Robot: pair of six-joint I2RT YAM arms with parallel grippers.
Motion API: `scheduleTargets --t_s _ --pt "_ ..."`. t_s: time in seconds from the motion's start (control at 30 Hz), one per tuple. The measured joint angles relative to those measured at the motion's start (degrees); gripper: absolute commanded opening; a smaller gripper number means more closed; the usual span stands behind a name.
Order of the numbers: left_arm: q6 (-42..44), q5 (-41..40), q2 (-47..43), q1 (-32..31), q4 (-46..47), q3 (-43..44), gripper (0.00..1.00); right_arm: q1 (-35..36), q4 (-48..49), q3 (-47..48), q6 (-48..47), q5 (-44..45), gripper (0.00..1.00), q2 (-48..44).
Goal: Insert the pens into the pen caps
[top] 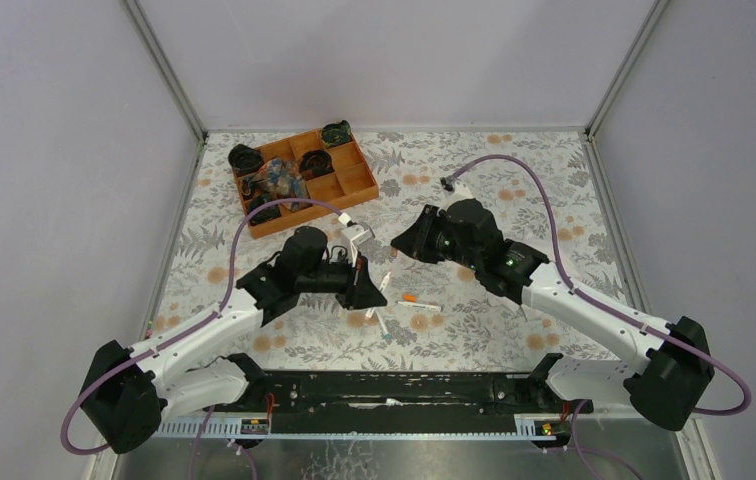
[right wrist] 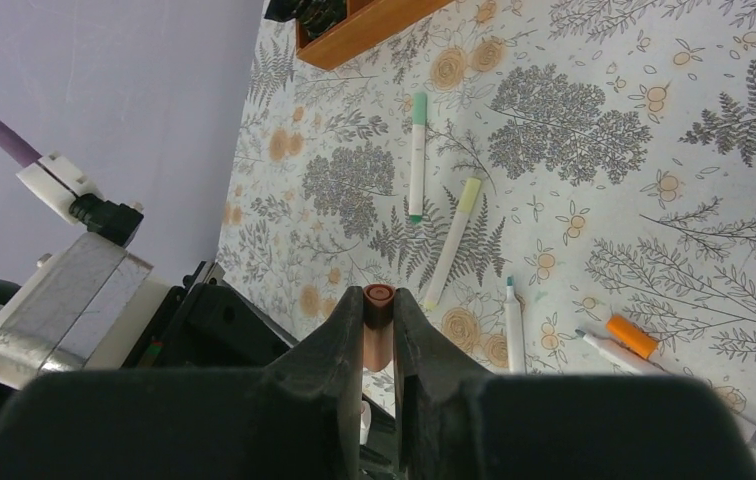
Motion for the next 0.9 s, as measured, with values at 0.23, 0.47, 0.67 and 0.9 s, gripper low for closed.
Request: scheduleTargets --t_s 0.23,0.47,0.67,0.9 --pt "0.17 -1.42 -0.02 0.00 -0.52 0.61 0.00 0.59 0.39 0.11 0.02 -0.70 0.00 0.00" --pt "0.20 -2.34 -0.26 0.00 -0.57 0.68 0.00 1.27 0.42 0.11 0.02 -0.79 0.00 0.07" --pt "0.20 -3.06 -0.26 0.00 -0.74 0.70 0.00 1.97 0.44 0.11 0.02 -0.81 0.00 0.07" --pt "0.22 -4.35 -0.92 0.00 -1.68 0.70 0.00 2.56 0.44 0.09 0.02 -0.83 0.00 0.07"
